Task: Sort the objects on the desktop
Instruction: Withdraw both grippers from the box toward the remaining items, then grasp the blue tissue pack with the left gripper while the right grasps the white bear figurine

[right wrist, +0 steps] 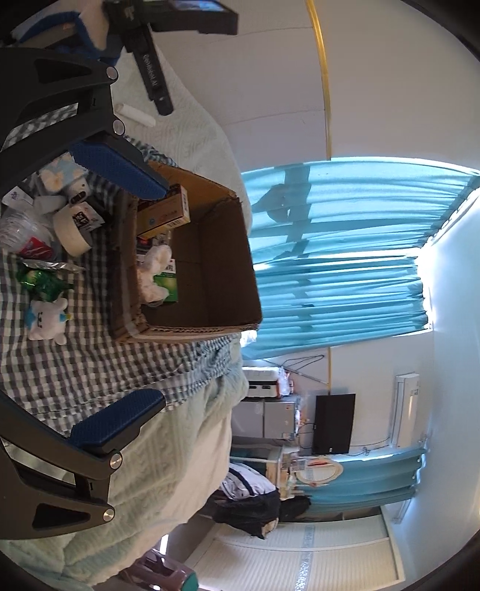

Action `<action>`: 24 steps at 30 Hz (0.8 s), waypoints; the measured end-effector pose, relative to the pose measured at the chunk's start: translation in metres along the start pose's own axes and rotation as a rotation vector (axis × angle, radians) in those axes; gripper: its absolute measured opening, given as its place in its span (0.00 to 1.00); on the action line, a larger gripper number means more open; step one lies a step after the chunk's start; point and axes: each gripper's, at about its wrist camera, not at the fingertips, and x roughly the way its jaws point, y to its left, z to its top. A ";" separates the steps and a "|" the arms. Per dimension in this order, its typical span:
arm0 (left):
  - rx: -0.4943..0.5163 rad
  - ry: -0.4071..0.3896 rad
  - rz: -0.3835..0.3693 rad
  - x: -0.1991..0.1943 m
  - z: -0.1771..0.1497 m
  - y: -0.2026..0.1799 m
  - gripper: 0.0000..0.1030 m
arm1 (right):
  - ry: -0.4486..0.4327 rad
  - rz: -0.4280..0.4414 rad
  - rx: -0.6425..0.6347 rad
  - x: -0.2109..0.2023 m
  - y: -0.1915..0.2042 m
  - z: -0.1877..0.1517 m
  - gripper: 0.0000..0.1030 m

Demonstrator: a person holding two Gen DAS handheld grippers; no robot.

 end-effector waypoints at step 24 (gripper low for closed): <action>-0.014 0.268 0.146 0.105 -0.095 -0.029 0.90 | 0.373 -0.042 0.014 0.084 -0.014 -0.093 1.00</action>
